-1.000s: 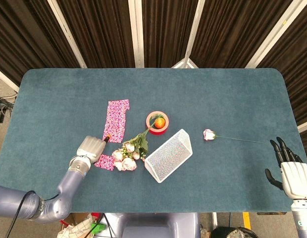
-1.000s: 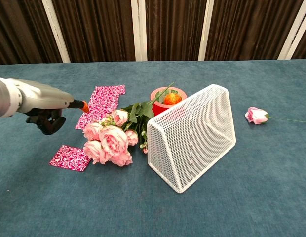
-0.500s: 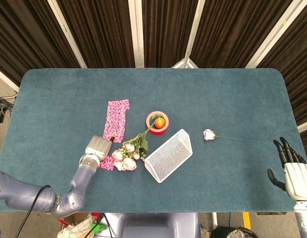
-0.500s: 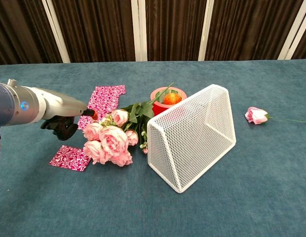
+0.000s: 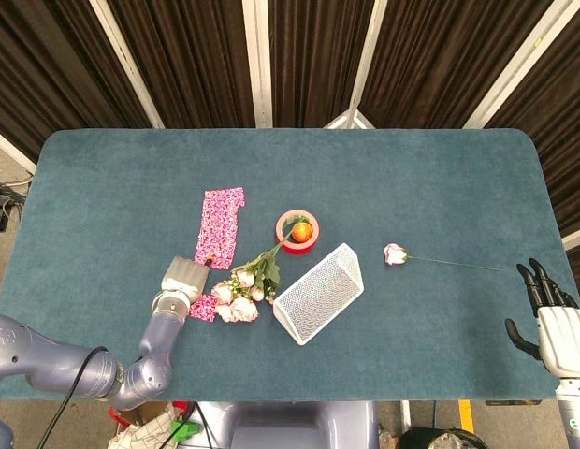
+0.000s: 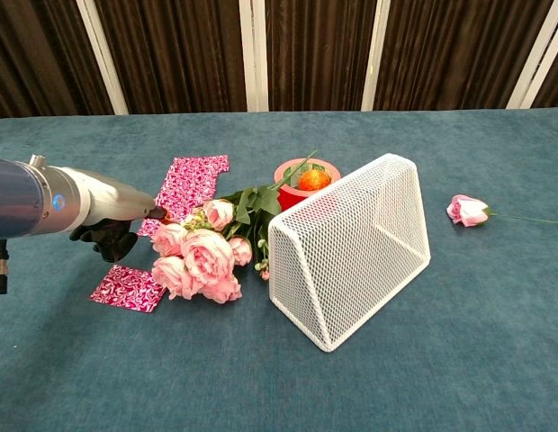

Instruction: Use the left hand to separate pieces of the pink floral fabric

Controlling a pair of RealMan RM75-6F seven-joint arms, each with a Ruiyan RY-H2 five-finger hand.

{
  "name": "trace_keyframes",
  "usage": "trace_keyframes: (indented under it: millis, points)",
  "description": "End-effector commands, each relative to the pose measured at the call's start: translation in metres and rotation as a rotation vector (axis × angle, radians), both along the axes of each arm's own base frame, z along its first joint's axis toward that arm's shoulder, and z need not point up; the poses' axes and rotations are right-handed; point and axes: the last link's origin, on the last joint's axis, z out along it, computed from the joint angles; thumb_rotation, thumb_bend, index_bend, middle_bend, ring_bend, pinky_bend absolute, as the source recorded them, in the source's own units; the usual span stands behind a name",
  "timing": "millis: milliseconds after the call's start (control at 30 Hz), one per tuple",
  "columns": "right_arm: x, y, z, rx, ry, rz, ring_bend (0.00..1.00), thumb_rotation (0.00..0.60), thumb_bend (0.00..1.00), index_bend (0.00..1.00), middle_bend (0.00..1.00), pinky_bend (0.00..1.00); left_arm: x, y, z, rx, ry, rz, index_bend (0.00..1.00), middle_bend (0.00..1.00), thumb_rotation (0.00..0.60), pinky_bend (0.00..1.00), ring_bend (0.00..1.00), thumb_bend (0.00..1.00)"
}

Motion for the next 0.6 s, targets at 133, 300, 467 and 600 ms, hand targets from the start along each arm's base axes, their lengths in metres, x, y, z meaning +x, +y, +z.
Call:
trace_keyframes:
  millis: [133, 300, 467, 600]
  points:
    - [0.0, 0.001, 0.0, 0.001, -0.001, 0.002, 0.18, 0.6, 0.38, 0.0, 0.06, 0.32, -0.004, 0.0, 0.0, 0.002, 0.017, 0.017, 0.0, 0.83, 0.6, 0.66, 0.78, 1.0]
    - [-0.001, 0.001, 0.0, 0.004, -0.003, 0.004, 0.18, 0.6, 0.38, 0.0, 0.06, 0.32, -0.008, 0.002, 0.001, 0.006, 0.024, 0.02, 0.0, 0.83, 0.6, 0.66, 0.78, 1.0]
    - [-0.001, 0.001, 0.001, 0.002, -0.005, 0.006, 0.18, 0.6, 0.38, 0.0, 0.06, 0.32, -0.019, -0.001, 0.006, 0.007, 0.054, 0.039, 0.0, 0.83, 0.6, 0.66, 0.78, 1.0]
    - [-0.001, 0.002, 0.001, 0.002, -0.01, 0.008, 0.18, 0.6, 0.38, 0.0, 0.06, 0.32, -0.034, -0.003, 0.011, 0.014, 0.081, 0.067, 0.0, 0.83, 0.6, 0.66, 0.78, 1.0]
